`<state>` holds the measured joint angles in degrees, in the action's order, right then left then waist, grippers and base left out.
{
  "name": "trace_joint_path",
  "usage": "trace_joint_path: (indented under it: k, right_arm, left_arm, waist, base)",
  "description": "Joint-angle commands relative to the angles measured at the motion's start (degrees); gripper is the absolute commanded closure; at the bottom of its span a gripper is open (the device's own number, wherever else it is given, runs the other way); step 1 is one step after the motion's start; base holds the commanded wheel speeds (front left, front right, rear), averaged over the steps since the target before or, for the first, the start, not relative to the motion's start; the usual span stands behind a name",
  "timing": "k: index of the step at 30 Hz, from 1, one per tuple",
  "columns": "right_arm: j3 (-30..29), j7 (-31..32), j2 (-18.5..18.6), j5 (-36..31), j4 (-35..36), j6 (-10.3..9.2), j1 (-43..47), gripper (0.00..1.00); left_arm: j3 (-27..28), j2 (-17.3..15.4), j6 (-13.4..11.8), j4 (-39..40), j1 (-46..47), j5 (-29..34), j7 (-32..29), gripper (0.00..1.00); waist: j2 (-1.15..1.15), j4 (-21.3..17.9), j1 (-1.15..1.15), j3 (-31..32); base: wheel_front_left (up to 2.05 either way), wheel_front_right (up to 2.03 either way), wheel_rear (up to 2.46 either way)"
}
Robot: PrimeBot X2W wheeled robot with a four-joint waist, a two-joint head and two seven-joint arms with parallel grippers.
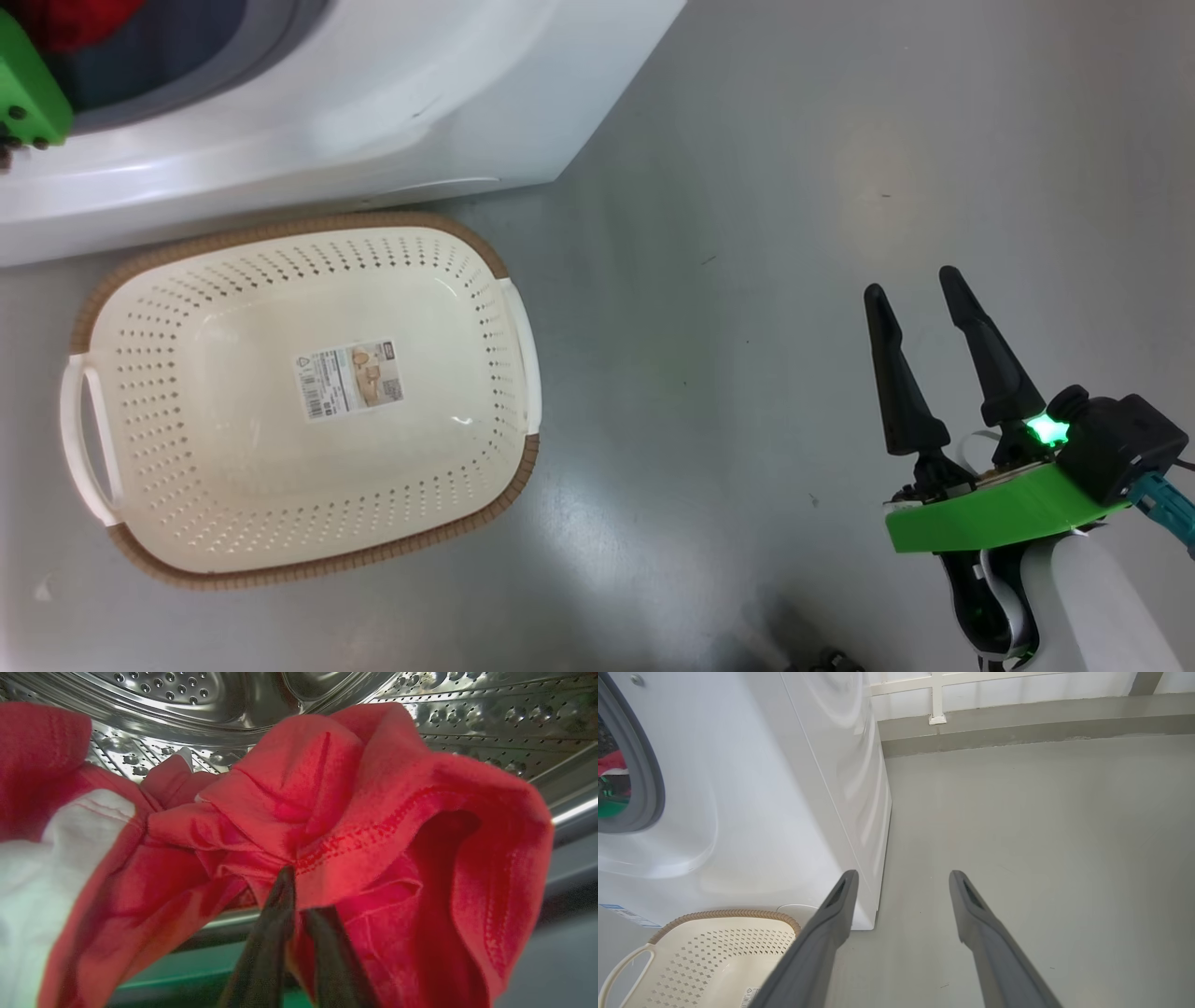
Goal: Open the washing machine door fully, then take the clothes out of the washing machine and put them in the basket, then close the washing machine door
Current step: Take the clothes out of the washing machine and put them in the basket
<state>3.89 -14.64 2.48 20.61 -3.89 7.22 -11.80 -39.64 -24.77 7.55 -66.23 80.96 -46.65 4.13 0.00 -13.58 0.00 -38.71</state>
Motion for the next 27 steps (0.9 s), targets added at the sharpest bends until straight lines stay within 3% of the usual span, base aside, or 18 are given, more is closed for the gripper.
trace_joint_path:
  k: [1, 18, 27]
  right_arm:
    - [0.94, -0.36, 0.40, -0.19, 1.36, 0.26, 0.22, 0.00]
    - [-1.11, -0.36, 0.40, -2.73, 0.32, 0.26, 0.95, 0.00]
    - [-2.76, -0.36, 0.40, -4.28, -0.38, 0.26, 2.34, 0.00]
  left_arm:
    - [-0.02, -2.42, -0.07, 1.27, 0.34, -0.77, 0.89, 1.00]
    - [-0.22, 0.17, -0.07, 5.08, -6.68, -7.56, 10.77, 1.00]
    - [14.80, 0.52, -0.07, 16.66, -17.44, 0.56, 10.86, 1.00]
  waist:
    - [0.00, 0.25, 0.00, 0.14]
    - [0.00, 5.30, 0.00, 6.59]
    - [0.00, 8.53, 0.00, 10.72]
  base:
    - [0.00, 0.00, 0.00]
    - [0.00, 0.00, 0.00]
    - [0.00, 0.00, 0.00]
